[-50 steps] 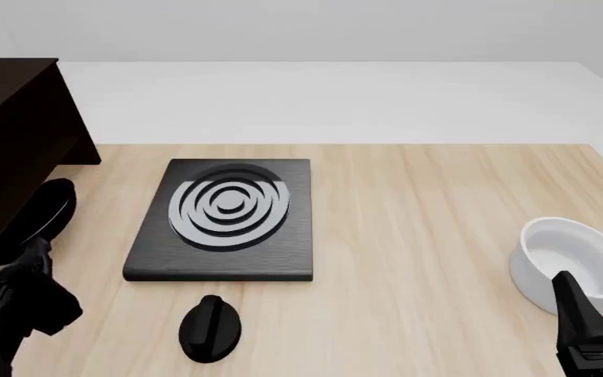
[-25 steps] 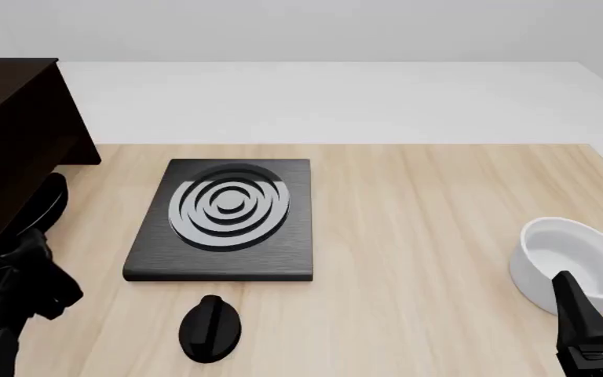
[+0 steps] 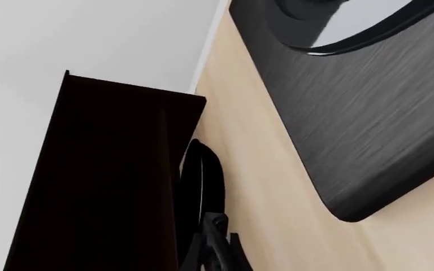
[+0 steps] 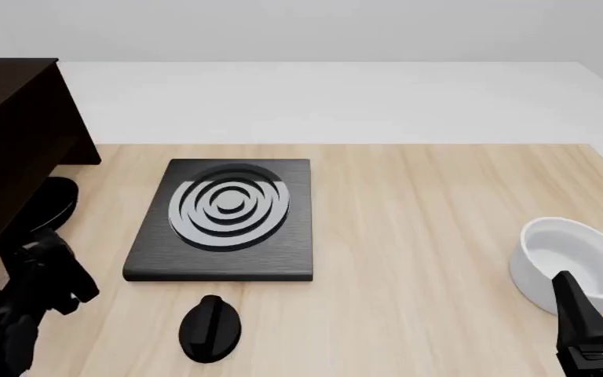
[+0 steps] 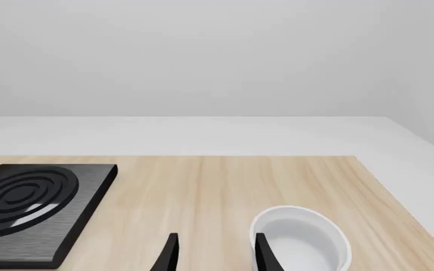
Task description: Put the frying pan under the cabinet shelf.
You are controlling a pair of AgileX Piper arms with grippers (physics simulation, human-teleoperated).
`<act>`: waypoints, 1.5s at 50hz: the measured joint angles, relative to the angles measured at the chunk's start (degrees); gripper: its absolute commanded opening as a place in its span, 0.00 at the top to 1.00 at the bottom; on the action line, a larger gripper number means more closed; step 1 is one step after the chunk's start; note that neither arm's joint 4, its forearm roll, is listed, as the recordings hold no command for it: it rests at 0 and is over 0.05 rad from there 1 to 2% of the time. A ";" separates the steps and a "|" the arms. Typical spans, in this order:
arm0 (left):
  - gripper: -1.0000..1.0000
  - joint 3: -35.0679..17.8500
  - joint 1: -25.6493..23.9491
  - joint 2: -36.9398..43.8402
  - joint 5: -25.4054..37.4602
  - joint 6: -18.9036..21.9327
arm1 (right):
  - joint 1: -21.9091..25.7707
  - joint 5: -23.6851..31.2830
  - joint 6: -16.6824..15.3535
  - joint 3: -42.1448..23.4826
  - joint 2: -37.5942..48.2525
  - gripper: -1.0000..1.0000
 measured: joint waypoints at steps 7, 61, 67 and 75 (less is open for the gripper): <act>0.00 -1.26 -0.47 2.06 0.00 0.87 | 0.00 0.00 0.00 0.00 0.00 0.00; 0.00 7.75 -5.32 -2.68 3.64 7.82 | 0.00 0.00 0.00 0.00 0.00 0.00; 0.00 10.40 -6.55 -7.39 6.09 7.18 | 0.00 0.00 0.00 0.00 0.00 0.00; 0.00 12.64 -7.90 -14.77 11.49 6.59 | 0.00 0.00 0.00 0.00 0.00 0.00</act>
